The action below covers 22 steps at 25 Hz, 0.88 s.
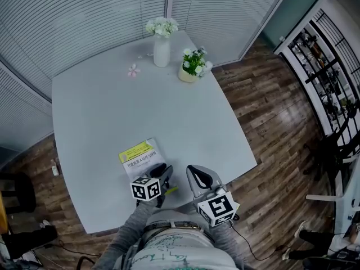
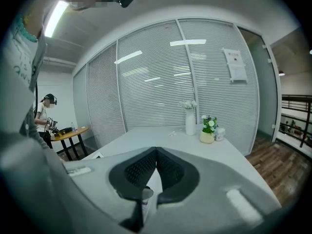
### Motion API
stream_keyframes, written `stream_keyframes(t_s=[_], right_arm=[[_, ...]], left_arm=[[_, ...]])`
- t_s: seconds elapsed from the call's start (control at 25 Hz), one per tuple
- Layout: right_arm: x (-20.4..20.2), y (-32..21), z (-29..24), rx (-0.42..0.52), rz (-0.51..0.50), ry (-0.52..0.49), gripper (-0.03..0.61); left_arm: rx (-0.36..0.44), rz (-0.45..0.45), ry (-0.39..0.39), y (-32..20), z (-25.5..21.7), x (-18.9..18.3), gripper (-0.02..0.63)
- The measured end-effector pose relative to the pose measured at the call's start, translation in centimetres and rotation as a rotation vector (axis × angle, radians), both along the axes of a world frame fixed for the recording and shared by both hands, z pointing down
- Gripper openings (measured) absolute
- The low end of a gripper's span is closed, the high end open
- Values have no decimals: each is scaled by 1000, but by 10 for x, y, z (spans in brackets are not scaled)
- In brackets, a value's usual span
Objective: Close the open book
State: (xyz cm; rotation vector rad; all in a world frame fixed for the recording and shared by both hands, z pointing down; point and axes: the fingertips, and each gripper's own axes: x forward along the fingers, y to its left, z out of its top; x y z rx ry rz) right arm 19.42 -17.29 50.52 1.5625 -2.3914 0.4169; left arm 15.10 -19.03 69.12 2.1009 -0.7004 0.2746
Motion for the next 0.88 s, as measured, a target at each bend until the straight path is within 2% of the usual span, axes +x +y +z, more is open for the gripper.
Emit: stream_keyframes(t_s=[0.44,0.64,0.88], right_arm=[[-32,6,6,-15,-24,20,2],[-48,10,13,-33,-37,33,2],[-70,19,14,-41,-59,32,3]], left_arm=[[135,20,-81,15,-20,-50,115],[219,61,-111,28,-33,-64,60],[309,106,-106,43,-64,-75,-2]])
